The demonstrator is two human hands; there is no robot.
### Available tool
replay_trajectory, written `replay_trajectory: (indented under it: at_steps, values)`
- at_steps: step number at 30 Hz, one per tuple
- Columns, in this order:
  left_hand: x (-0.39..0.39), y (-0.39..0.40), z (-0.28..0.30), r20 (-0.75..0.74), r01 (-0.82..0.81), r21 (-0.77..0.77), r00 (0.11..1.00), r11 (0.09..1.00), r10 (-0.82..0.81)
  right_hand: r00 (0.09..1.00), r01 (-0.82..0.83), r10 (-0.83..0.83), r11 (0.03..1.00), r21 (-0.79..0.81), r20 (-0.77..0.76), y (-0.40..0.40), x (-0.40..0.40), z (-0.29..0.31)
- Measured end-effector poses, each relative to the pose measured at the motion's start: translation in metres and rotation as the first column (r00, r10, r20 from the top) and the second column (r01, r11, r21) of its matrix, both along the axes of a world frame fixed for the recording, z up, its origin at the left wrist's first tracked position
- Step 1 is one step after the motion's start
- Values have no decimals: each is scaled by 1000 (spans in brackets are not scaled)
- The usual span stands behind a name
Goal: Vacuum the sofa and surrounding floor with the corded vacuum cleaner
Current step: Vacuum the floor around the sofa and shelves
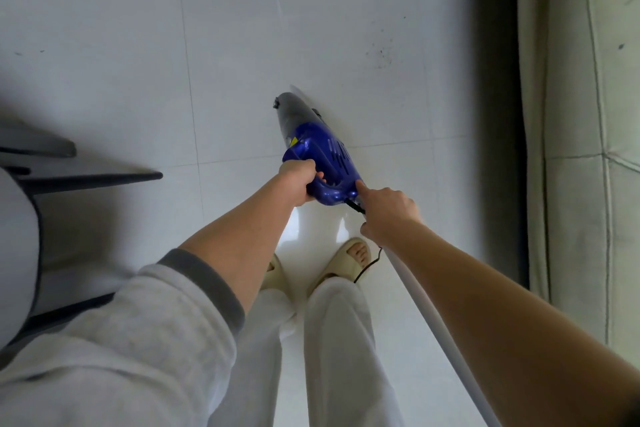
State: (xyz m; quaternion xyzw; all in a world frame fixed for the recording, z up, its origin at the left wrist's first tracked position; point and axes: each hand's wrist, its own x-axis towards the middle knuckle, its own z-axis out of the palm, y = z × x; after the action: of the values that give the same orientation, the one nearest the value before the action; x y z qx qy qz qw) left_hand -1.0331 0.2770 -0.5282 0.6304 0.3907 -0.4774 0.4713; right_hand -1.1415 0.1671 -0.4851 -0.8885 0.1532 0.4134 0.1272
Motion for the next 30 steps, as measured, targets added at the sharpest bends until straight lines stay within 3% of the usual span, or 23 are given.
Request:
replay_trajectory:
  at_steps: [12,30]
  values:
    - [-30,-96,2,18,168,11,986,986,-169,971,237,-236,971,12,-46,-69,-48,1]
    - [-33,-117,-6,77,253,15,964,967,-253,942,336,-333,941,52,-48,-78,-55,-17]
